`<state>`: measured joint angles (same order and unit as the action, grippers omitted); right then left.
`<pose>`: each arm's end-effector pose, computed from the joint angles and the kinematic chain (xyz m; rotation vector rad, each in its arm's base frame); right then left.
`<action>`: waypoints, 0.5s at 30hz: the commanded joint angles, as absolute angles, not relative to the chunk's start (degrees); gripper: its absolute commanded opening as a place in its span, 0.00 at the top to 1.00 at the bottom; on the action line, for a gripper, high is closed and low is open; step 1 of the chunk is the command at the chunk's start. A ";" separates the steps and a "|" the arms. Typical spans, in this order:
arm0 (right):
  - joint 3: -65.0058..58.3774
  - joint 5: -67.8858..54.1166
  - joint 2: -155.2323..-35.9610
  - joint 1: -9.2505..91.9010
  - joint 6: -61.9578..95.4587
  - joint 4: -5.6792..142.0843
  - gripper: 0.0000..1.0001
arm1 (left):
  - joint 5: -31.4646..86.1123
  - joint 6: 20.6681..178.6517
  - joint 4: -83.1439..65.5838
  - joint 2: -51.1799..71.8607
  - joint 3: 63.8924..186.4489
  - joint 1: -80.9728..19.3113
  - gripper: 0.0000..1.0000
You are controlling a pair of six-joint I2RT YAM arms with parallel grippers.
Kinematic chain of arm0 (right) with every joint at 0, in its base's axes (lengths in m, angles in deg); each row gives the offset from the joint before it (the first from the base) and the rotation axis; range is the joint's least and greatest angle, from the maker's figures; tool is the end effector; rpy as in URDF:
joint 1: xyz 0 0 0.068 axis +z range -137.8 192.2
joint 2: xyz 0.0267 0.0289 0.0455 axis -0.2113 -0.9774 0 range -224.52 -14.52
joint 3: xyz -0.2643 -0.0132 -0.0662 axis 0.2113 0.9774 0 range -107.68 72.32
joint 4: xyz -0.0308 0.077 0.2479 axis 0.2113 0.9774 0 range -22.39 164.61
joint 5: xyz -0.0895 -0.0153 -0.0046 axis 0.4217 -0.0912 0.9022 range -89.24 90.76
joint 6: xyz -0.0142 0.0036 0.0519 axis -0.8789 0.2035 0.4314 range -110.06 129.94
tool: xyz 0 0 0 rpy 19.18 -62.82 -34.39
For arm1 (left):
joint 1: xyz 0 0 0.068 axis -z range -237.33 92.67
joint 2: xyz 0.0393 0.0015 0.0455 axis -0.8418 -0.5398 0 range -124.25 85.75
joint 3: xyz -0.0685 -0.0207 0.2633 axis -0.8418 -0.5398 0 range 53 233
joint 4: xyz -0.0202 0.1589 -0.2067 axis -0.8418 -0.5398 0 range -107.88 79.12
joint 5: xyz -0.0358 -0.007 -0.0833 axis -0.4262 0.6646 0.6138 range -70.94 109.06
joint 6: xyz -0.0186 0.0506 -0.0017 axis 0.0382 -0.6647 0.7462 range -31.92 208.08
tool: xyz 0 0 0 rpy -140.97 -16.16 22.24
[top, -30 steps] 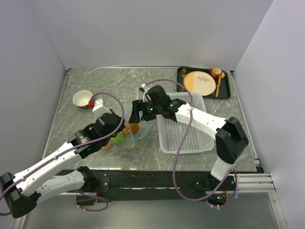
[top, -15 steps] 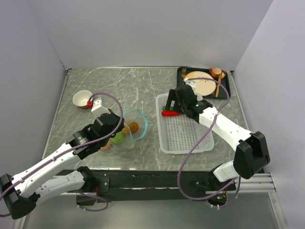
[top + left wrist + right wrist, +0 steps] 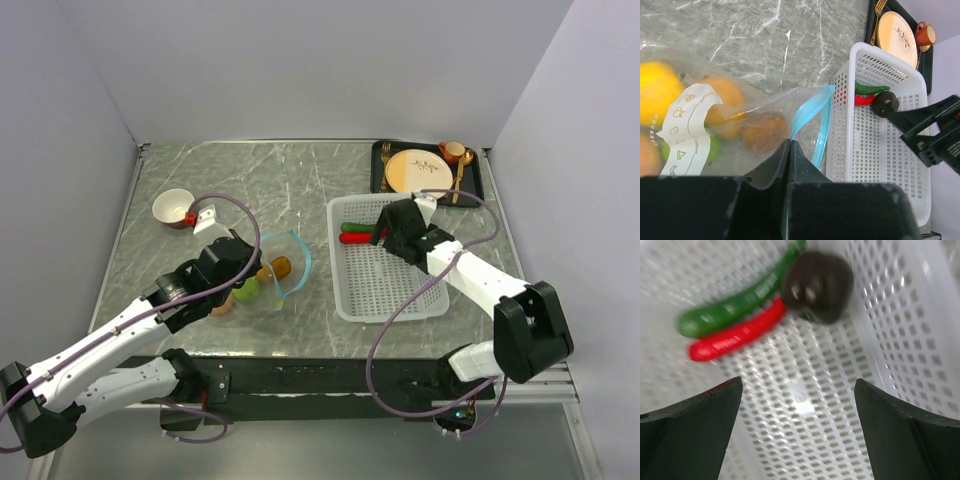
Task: Place the food in the zip-top bag and seal the zipper
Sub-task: Pick up the fake fruit from the bin.
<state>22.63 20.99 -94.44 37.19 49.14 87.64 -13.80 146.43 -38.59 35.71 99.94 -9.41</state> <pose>0.2628 0.1090 0.2192 0.4456 2.3370 0.0969 0.1400 -0.1263 0.3094 -0.5242 1.9944 -0.5645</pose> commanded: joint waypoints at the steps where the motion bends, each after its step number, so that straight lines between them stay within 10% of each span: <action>1: 20.73 23.26 -93.00 34.62 49.75 80.88 0.00 | -15.04 146.79 -37.78 36.62 100.90 -9.61 0.95; 15: 11.94 22.99 -105.66 31.54 50.36 81.58 0.00 | -15.48 145.65 -38.56 34.51 103.10 -9.69 0.94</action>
<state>15.28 21.16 -104.49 32.27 49.55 82.96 -13.86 146.21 -38.57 33.85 100.40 -9.47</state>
